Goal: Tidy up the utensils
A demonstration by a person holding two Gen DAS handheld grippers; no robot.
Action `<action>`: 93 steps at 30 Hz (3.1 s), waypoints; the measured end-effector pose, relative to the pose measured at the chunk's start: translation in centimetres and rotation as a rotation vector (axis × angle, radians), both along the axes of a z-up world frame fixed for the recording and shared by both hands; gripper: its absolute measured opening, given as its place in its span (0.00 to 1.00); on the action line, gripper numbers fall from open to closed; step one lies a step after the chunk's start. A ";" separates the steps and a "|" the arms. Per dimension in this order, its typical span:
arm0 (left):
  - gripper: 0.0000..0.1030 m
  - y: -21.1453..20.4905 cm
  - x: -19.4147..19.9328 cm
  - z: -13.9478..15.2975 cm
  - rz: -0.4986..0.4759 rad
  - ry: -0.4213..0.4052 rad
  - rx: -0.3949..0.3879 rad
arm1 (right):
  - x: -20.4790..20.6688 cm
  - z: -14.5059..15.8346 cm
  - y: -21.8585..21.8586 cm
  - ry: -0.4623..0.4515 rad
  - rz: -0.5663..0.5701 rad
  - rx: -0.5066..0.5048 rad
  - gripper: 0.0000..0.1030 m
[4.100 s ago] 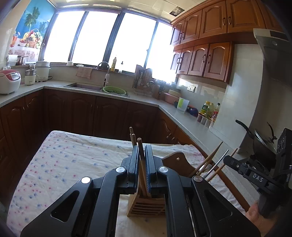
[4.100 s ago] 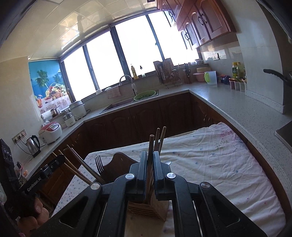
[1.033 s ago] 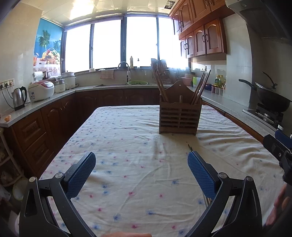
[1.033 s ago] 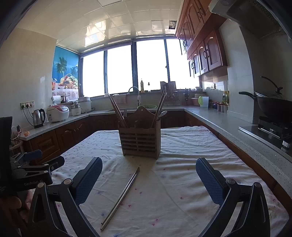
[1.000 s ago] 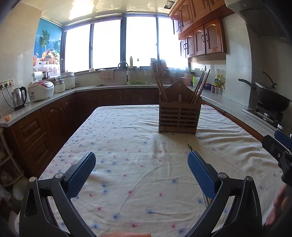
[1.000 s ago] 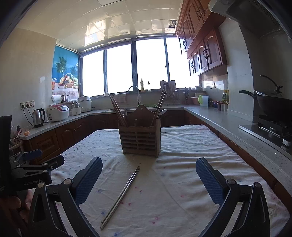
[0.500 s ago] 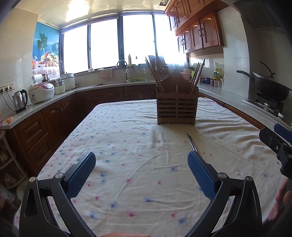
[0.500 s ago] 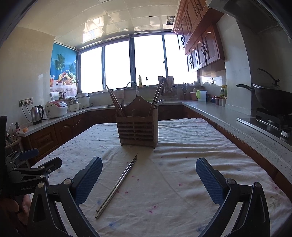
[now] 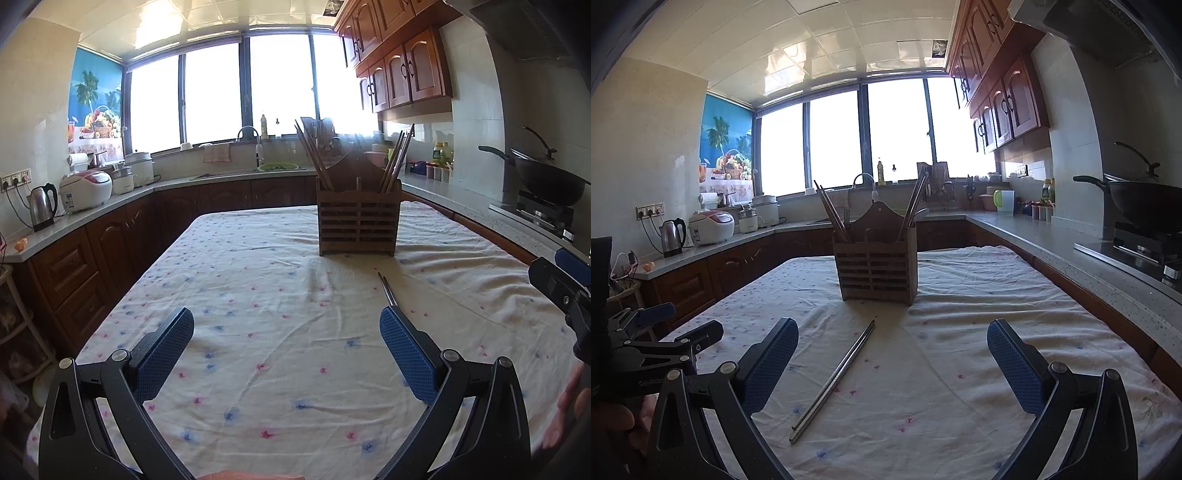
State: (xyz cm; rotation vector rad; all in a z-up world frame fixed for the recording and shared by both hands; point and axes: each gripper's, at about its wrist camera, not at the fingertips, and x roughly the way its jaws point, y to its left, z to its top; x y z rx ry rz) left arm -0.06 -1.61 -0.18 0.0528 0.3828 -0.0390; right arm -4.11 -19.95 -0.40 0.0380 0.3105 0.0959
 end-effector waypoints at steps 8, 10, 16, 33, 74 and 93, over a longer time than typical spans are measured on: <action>1.00 -0.1 -0.1 0.0 0.000 -0.008 0.000 | -0.2 -0.1 0.1 -0.017 0.011 -0.006 1.00; 1.00 -0.2 -0.2 0.0 0.000 -0.010 0.003 | -0.1 -0.1 0.1 -0.017 0.011 0.000 1.00; 1.00 -0.2 -0.2 0.0 -0.001 -0.011 0.004 | -0.1 -0.2 0.0 -0.015 0.010 0.006 1.00; 1.00 -0.4 -0.2 0.2 0.001 -0.010 0.002 | -0.2 -0.4 -0.1 -0.017 0.011 0.013 1.00; 1.00 -0.4 0.1 -0.2 0.002 0.007 -0.002 | -0.3 -0.3 0.5 -0.011 0.012 0.020 1.00; 1.00 -0.3 0.1 -0.2 -0.004 0.010 -0.003 | -0.4 -0.5 1.2 -0.002 0.012 0.027 1.00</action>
